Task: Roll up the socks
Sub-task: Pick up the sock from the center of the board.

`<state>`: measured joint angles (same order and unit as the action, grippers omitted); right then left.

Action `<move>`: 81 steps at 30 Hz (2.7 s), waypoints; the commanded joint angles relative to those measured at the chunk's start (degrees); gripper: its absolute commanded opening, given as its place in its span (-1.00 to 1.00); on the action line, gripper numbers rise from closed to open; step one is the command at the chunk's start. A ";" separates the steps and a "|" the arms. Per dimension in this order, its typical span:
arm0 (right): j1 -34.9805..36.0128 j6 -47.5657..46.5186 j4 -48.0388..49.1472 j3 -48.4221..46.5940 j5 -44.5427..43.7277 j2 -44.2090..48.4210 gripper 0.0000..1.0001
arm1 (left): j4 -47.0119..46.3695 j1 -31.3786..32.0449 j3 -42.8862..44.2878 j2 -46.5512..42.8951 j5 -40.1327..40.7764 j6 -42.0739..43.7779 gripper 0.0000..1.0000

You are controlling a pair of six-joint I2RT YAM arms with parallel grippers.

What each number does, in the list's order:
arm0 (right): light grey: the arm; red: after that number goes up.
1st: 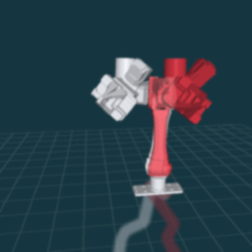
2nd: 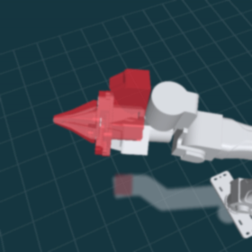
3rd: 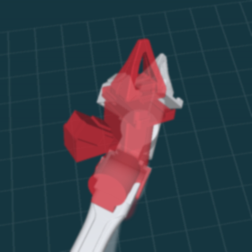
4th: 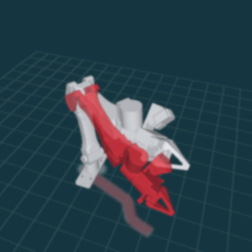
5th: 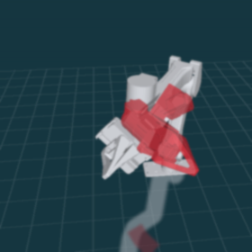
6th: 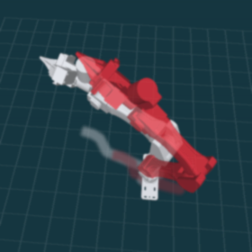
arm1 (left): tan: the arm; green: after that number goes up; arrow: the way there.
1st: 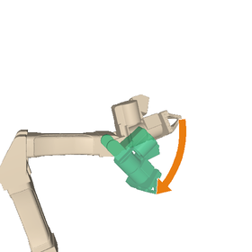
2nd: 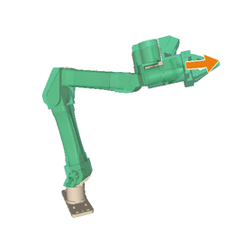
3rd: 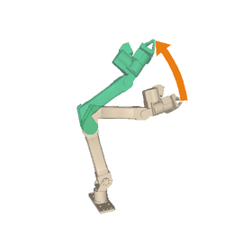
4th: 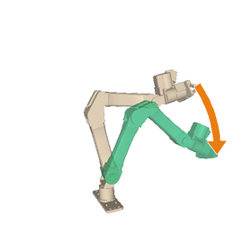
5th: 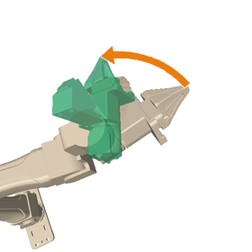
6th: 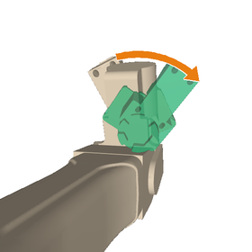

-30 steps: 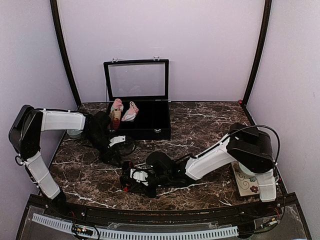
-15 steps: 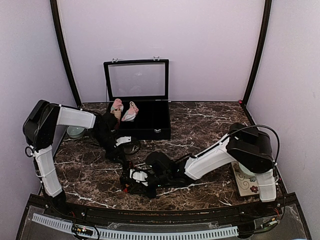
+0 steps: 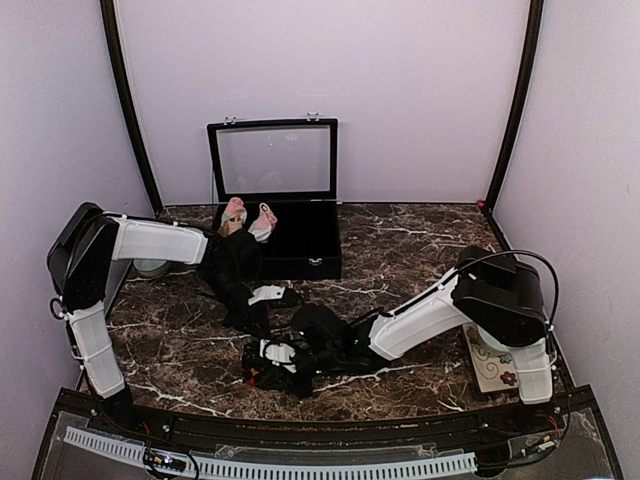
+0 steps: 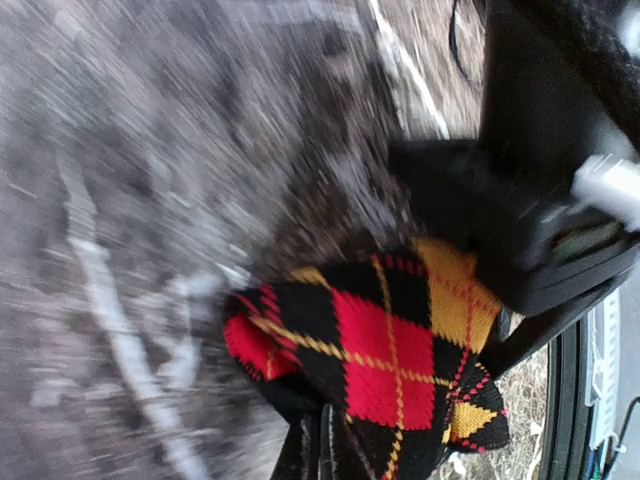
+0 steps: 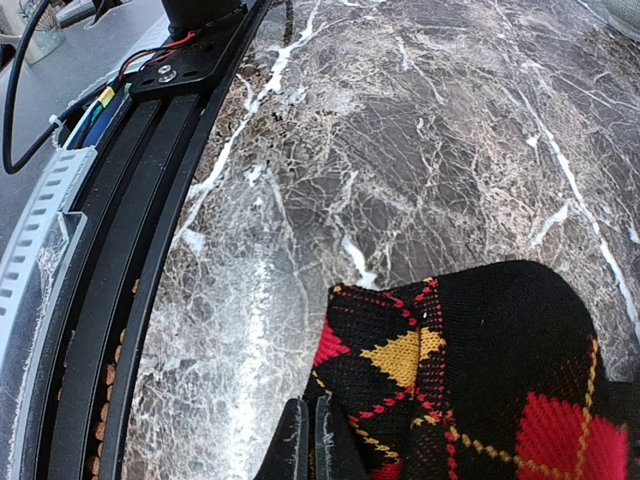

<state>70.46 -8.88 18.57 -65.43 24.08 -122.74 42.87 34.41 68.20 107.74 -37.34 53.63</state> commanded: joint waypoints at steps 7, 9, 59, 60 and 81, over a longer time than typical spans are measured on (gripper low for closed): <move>0.38 1.54 -19.99 4.04 -2.69 -7.46 -1.00 | -2.41 -0.48 9.28 -7.93 -3.76 -2.15 -1.00; 0.37 1.51 -20.53 3.61 -2.55 -7.75 -1.00 | -1.62 -0.49 10.44 -8.05 -4.64 -2.17 -1.00; -9.06 29.26 -27.69 -13.44 19.02 -13.84 -1.00 | -2.30 3.90 -25.20 -36.91 0.16 -0.12 -0.44; -9.16 30.71 -26.77 -13.56 19.49 -14.00 -1.00 | -3.62 5.05 -25.86 -36.98 0.81 -0.91 -0.50; -9.72 44.44 -14.06 -13.86 20.22 -14.97 -1.00 | -23.81 16.92 -32.31 -31.10 20.37 -6.67 -0.36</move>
<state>61.41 33.19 8.14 -81.82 52.14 -133.32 22.79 50.30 36.18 76.82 -20.51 47.31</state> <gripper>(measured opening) 0.009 0.315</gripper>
